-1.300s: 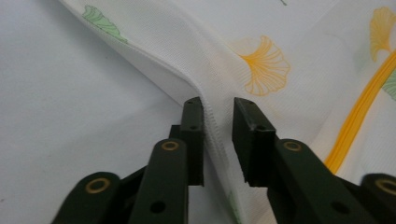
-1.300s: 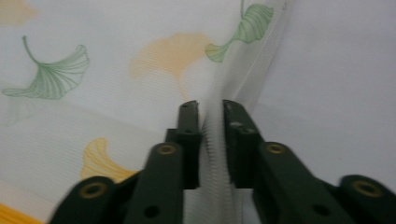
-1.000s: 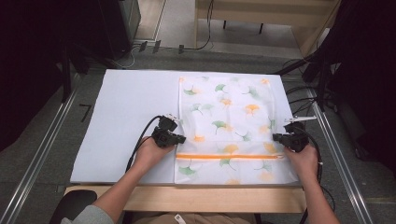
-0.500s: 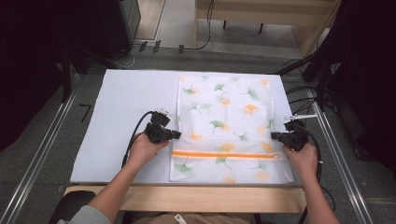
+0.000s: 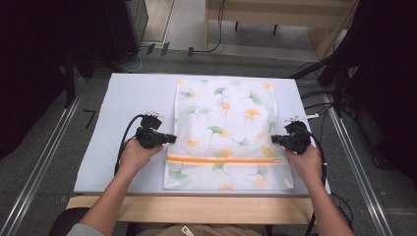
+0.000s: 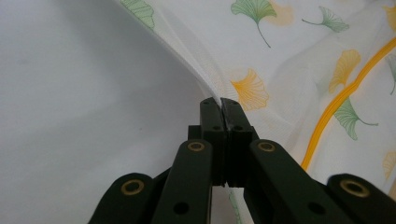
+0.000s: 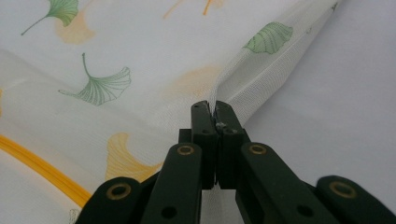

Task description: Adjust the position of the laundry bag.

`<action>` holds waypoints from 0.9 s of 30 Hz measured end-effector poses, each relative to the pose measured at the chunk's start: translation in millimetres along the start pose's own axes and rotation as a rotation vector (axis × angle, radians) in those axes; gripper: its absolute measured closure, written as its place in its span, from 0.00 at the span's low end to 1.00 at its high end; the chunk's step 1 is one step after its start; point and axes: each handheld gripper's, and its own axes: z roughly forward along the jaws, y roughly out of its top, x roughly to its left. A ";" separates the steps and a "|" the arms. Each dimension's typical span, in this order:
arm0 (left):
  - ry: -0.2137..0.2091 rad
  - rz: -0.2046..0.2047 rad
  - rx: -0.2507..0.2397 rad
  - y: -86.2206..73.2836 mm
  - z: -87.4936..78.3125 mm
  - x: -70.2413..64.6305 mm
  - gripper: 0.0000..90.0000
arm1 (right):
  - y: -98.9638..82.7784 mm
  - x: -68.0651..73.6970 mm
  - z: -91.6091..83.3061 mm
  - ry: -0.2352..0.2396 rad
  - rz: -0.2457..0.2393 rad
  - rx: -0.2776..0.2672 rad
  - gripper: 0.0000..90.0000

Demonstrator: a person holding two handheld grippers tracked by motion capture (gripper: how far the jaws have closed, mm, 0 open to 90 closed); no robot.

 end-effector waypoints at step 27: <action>0.109 -0.149 -0.041 -24.2 -48.5 55.9 1.00 | 38.9 51.3 38.1 0.135 -0.095 0.004 1.00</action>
